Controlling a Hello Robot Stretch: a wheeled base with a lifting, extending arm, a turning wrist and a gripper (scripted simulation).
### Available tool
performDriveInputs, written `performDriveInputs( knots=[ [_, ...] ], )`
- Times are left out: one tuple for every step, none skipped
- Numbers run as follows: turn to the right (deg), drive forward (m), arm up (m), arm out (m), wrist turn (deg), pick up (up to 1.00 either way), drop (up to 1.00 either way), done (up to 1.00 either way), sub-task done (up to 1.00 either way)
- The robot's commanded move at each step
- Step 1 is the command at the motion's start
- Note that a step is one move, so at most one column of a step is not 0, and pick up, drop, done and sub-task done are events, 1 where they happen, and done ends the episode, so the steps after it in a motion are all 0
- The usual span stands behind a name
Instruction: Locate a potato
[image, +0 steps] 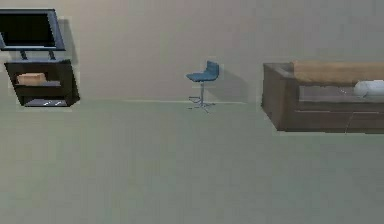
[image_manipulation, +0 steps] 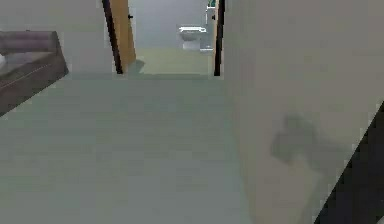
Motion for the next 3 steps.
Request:
performDriveInputs(
  knots=[
    [45.0,0.00,0.00,0.00,0.0,0.00,0.00,0.00,0.00],
    [36.0,0.00,0.00,0.00,0.0,0.00,0.00,0.00,0.00],
    [0.0,1.00,0.00,0.00,0.0,0.00,0.00,0.00,0.00]
  ],
)
